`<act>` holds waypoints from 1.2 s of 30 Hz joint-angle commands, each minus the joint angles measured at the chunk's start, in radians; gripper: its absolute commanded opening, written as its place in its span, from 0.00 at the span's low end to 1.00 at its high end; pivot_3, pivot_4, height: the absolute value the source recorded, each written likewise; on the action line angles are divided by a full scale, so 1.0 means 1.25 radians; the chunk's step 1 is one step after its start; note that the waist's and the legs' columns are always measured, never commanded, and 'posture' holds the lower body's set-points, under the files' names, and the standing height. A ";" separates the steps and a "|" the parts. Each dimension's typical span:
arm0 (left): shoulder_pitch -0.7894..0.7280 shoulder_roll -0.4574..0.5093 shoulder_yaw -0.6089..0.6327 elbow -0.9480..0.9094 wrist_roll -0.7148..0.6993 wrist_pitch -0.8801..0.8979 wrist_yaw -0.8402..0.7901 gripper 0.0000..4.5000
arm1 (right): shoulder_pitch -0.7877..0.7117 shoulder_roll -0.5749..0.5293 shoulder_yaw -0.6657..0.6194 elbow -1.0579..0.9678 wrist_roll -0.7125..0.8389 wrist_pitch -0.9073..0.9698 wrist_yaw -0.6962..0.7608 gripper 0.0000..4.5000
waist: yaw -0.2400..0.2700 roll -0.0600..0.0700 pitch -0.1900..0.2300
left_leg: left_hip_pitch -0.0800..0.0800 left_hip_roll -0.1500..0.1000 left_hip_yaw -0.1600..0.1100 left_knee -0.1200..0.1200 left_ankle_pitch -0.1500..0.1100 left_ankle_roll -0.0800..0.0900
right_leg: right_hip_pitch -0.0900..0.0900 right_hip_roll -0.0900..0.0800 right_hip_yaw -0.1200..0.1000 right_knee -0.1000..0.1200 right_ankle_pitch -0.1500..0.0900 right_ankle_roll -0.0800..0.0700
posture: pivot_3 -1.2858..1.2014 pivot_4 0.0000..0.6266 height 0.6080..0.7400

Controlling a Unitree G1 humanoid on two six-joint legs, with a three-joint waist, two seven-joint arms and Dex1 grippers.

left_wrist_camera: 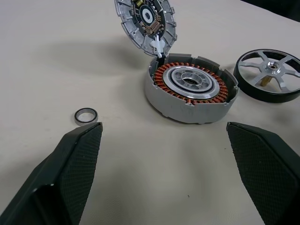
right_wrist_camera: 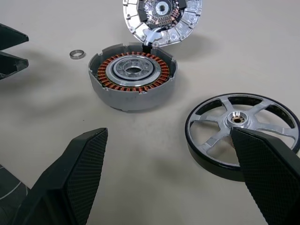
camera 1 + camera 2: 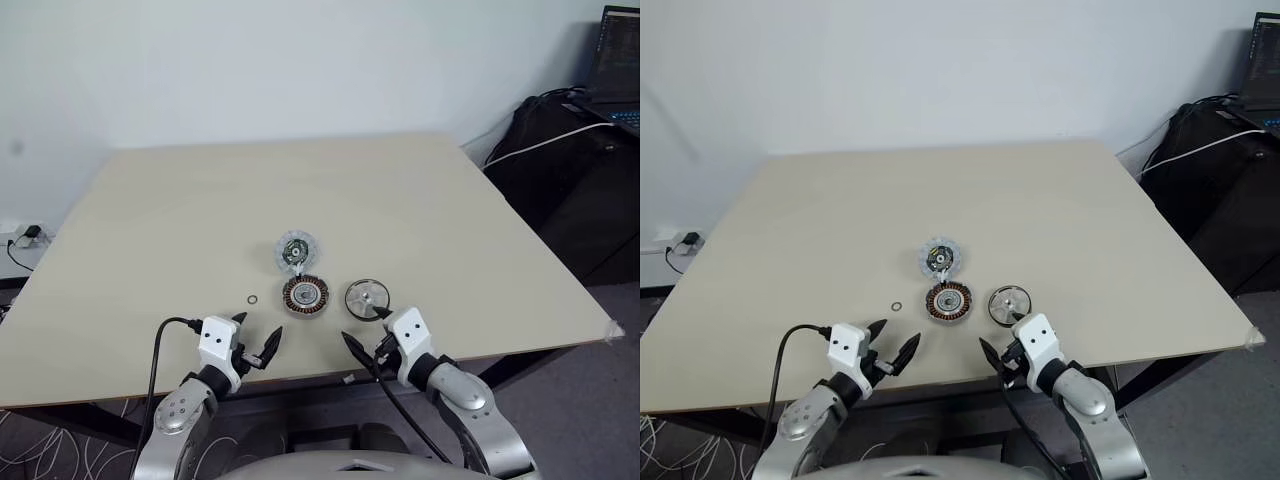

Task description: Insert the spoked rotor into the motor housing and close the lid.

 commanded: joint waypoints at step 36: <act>-0.227 0.002 0.023 0.156 0.109 0.076 0.084 0.99 | -0.028 0.003 0.019 -0.139 -0.007 0.078 -0.030 1.00 | 0.002 -0.001 0.000 | 0.001 0.000 0.000 0.000 0.001 0.001 | 0.001 0.000 0.000 0.000 0.002 0.003 | 0.52 0.00 1.00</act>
